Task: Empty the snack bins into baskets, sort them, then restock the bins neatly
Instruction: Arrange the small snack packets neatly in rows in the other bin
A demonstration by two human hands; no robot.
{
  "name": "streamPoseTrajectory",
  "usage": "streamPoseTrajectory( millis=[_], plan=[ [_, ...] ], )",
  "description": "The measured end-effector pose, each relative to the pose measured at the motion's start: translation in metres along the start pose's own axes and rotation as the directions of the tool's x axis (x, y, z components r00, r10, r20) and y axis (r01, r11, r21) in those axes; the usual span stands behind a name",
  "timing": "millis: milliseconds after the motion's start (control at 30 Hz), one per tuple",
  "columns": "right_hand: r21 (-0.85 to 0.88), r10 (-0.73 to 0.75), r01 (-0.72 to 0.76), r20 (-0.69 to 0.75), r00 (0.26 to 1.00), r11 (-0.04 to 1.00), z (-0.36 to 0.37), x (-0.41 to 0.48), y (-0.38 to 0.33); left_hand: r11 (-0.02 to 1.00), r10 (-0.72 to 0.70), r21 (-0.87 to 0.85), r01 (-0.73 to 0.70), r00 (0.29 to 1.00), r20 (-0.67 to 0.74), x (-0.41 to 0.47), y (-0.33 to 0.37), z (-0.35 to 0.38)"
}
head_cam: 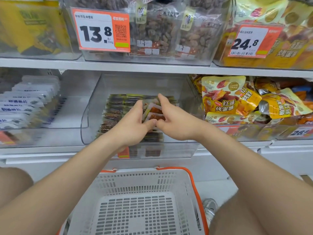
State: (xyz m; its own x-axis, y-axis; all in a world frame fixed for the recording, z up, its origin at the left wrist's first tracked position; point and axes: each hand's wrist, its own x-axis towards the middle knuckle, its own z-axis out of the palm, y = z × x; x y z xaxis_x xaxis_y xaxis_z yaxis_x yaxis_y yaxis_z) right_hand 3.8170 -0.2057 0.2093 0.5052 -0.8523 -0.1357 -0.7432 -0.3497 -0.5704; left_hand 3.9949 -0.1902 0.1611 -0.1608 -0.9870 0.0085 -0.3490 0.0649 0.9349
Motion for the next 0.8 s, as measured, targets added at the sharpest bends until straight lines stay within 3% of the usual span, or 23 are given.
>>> streamPoseTrajectory(
  millis=[100,233,333,400,467,567,700,800],
  plan=[
    [-0.152,-0.079,0.074,-0.026,0.996,0.986,0.000,0.005,0.006,0.996,-0.049,-0.071,0.048,0.999,-0.012,-0.001,0.000,-0.003],
    [-0.110,-0.153,0.151,-0.005,0.988,0.982,0.006,0.011,0.012,0.986,-0.046,-0.156,0.051,0.998,0.036,-0.003,0.005,0.000],
    [-0.144,-0.185,0.181,-0.014,0.983,0.973,-0.002,0.011,0.015,0.992,-0.045,-0.120,0.047,0.999,0.016,0.001,0.005,0.000],
    [-0.200,-0.153,0.147,-0.019,0.988,0.969,-0.011,0.011,0.024,0.998,-0.061,-0.012,0.061,0.998,0.035,0.002,0.005,-0.001],
    [-0.302,-0.071,0.056,-0.037,0.997,0.952,-0.020,0.012,0.035,0.961,-0.050,0.273,0.037,0.998,0.040,0.003,0.005,-0.003],
    [-0.476,0.049,-0.067,-0.051,0.998,0.877,-0.019,0.017,0.047,0.759,-0.032,0.650,-0.044,0.994,0.104,0.005,0.004,-0.002],
    [-0.510,0.179,-0.128,0.051,0.983,0.851,0.005,0.031,0.051,0.597,-0.246,0.802,-0.019,0.947,0.206,0.011,0.001,0.004],
    [-0.491,0.223,-0.142,0.111,0.968,0.860,0.015,0.039,0.059,0.580,-0.344,0.815,-0.003,0.906,0.248,0.013,-0.002,0.001]
  ],
)
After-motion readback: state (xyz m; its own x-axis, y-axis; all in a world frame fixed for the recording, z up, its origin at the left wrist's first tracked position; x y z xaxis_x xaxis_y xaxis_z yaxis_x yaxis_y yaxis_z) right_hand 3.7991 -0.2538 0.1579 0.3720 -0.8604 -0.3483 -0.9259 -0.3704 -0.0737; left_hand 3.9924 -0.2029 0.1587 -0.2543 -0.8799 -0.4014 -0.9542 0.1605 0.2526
